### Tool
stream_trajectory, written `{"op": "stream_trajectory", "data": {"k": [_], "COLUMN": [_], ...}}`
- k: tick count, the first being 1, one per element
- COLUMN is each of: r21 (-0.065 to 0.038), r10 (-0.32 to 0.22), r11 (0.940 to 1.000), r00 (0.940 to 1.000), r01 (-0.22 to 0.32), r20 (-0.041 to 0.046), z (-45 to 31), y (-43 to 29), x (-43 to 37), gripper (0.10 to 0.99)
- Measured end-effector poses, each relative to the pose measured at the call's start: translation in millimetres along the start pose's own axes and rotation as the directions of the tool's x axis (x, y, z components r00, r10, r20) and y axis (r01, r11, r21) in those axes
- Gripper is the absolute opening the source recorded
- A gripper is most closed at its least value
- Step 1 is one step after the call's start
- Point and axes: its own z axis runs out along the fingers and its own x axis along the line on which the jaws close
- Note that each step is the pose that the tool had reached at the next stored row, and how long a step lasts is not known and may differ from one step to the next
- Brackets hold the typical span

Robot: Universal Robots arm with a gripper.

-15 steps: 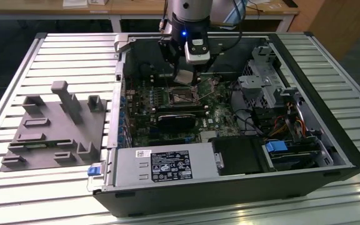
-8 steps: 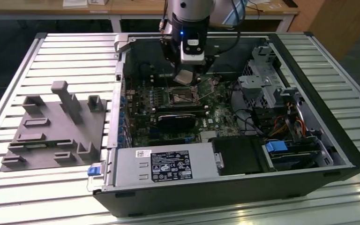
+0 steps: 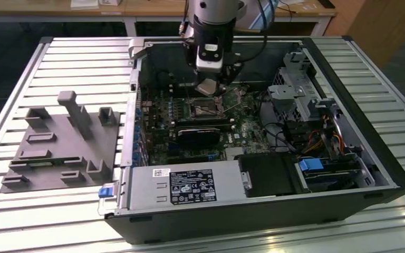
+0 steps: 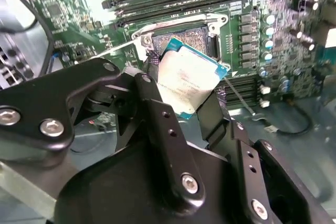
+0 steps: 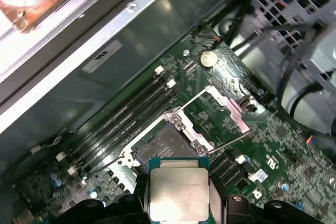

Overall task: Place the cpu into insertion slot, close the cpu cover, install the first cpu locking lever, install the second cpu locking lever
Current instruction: 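Place the cpu into insertion slot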

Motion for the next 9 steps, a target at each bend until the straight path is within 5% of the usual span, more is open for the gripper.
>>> {"op": "stream_trajectory", "data": {"k": [5,9], "r21": [-0.001,-0.002], "r10": [0.091,0.163], "r11": [0.9958,0.9866], "r00": [0.9958,0.9865], "r01": [-0.091,-0.163], "r20": [0.0056,0.0101], "z": [0.3,0.6], "y": [0.0,0.0], "x": [0.0,0.0], "gripper": [0.537,0.537]}}
